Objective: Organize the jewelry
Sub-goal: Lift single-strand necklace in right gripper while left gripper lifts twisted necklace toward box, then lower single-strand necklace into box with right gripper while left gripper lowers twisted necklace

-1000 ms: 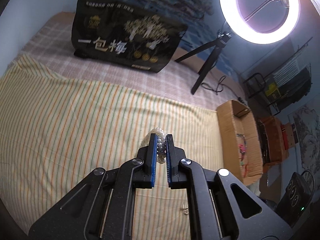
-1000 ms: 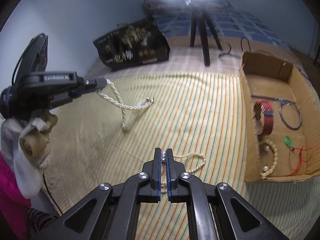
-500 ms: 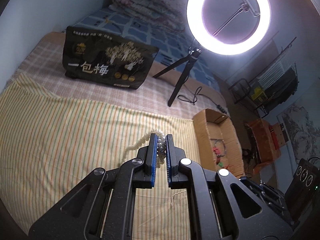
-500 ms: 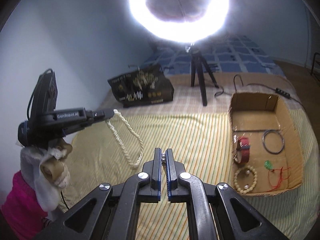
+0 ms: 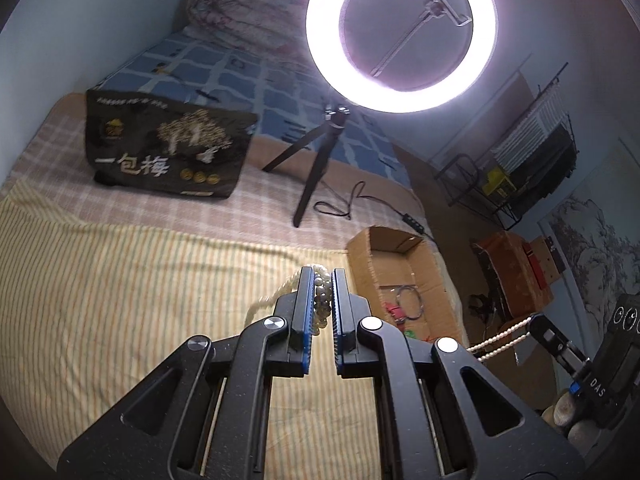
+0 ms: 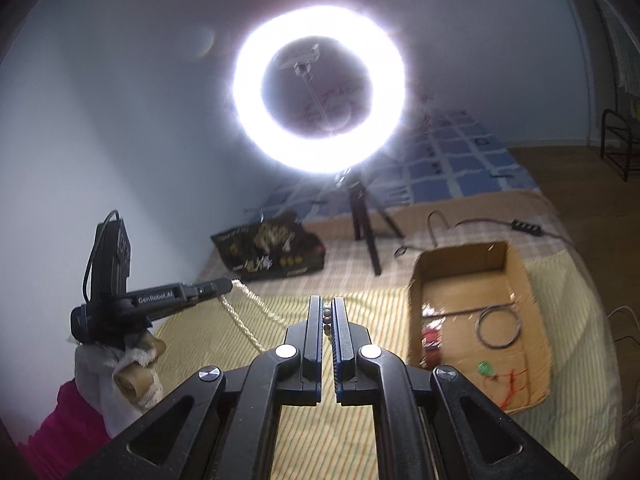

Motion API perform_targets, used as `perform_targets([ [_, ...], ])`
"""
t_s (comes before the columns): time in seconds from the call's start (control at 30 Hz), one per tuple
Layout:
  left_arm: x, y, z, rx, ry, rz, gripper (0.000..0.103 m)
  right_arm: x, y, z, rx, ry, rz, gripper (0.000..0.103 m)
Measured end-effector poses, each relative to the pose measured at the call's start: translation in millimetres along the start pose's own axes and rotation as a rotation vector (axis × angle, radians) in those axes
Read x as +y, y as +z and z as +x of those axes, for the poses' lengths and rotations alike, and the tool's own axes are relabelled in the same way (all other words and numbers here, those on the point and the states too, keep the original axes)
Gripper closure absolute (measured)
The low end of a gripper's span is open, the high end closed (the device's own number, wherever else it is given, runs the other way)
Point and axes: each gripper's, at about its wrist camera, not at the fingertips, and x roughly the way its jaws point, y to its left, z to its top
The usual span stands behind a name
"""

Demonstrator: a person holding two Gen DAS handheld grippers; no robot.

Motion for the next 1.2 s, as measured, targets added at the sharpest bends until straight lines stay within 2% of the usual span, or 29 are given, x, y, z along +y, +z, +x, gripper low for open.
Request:
perform_targets([
  [0.27,-41,20,12,-0.008,-0.048,0.059,0.097,-33,20,-10,-0.038,-0.06,0.005,0.102],
  [0.73,-119,48,60,0.004,-0.086,0.166,0.097,-101,48,-1,-0.019,-0.187,-0.01,0.102],
  [0.93,-152,54,89,0.019,-0.093,0.217,0.097,-119,55,8,-0.014,-0.204,0.001,0.102],
  [1.2,-169,51,138,0.059,-0.088,0.24,0.097,-135,54,29,0.018,-0.213,0.004,0.102],
])
